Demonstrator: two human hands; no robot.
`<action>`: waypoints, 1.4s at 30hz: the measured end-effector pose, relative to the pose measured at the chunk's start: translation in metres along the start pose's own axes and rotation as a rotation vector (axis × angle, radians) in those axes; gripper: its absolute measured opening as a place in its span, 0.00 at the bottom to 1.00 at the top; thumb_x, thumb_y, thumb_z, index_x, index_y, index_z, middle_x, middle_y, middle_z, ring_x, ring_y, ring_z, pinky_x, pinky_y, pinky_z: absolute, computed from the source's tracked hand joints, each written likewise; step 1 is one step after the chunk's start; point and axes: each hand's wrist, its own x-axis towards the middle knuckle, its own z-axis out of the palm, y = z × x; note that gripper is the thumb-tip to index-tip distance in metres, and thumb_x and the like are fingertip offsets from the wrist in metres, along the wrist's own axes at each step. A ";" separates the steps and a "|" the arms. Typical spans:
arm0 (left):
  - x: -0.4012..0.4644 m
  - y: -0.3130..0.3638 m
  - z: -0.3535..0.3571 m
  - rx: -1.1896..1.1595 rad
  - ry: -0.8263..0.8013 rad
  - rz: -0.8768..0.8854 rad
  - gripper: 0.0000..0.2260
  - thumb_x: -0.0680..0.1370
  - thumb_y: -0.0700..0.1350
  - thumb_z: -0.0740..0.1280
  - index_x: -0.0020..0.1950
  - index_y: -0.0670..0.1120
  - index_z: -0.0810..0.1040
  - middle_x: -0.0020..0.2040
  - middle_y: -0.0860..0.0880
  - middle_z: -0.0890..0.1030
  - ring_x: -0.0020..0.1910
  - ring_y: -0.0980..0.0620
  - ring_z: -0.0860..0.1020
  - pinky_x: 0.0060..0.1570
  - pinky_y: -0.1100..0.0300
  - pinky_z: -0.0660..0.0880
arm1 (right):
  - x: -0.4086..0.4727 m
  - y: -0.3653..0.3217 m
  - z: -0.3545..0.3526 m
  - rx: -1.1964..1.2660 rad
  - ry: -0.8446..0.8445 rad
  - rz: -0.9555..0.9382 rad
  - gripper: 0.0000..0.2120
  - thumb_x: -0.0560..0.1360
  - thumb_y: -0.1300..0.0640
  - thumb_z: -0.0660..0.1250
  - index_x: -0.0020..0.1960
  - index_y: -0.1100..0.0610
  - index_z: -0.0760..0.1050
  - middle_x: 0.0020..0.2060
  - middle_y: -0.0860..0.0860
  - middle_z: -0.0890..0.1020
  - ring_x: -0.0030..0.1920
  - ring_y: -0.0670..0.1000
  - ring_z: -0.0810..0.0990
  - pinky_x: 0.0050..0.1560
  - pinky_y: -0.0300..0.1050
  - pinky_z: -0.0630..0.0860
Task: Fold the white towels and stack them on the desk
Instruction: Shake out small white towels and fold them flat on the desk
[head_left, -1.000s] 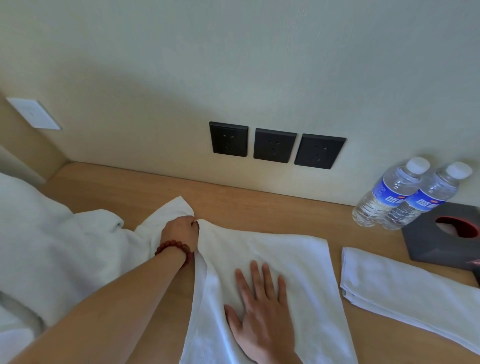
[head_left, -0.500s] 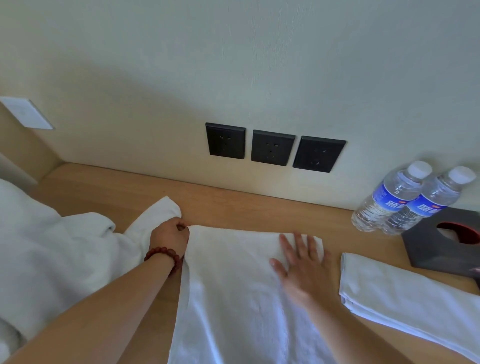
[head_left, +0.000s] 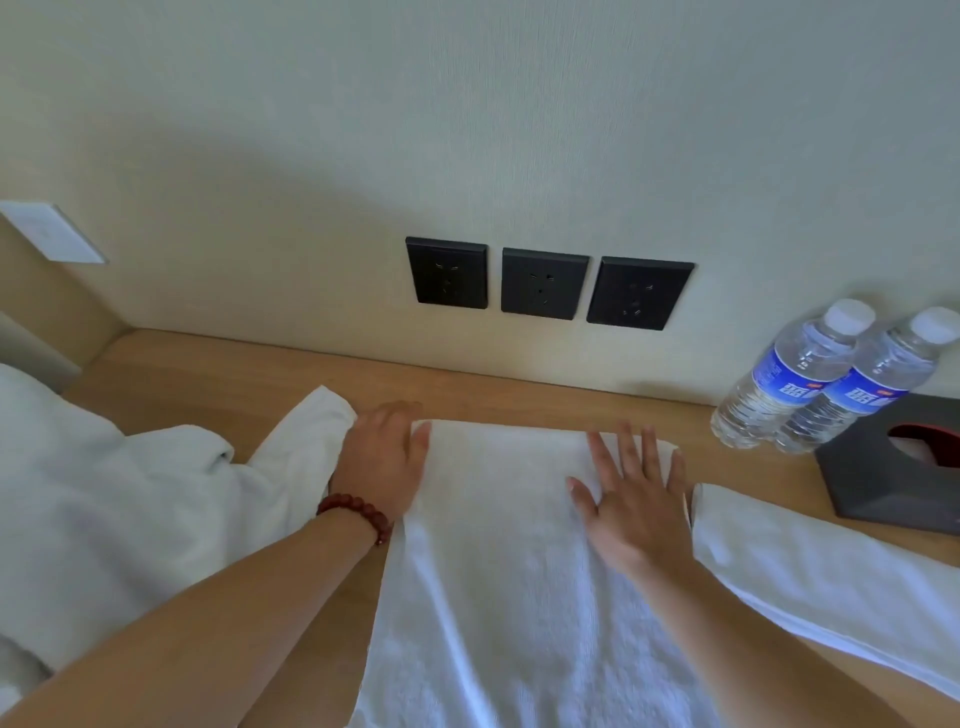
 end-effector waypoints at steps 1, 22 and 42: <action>-0.003 0.002 0.005 0.138 -0.062 0.099 0.23 0.83 0.58 0.50 0.72 0.49 0.72 0.71 0.46 0.73 0.71 0.46 0.69 0.69 0.49 0.66 | -0.008 -0.009 0.002 0.035 0.023 -0.026 0.36 0.77 0.30 0.33 0.81 0.43 0.37 0.81 0.51 0.37 0.79 0.56 0.32 0.76 0.63 0.33; -0.009 0.002 0.025 0.482 -0.770 -0.006 0.40 0.74 0.76 0.44 0.78 0.60 0.31 0.77 0.54 0.27 0.77 0.47 0.28 0.74 0.34 0.37 | -0.161 -0.087 0.035 0.196 0.245 -0.277 0.28 0.80 0.41 0.56 0.75 0.55 0.69 0.73 0.55 0.72 0.74 0.59 0.69 0.73 0.61 0.61; 0.000 0.003 0.023 0.493 -0.871 -0.056 0.42 0.71 0.79 0.46 0.76 0.63 0.29 0.76 0.54 0.25 0.76 0.46 0.27 0.73 0.32 0.39 | -0.197 -0.211 0.049 0.388 0.014 -0.405 0.20 0.49 0.65 0.74 0.39 0.51 0.76 0.32 0.45 0.73 0.32 0.47 0.72 0.29 0.37 0.69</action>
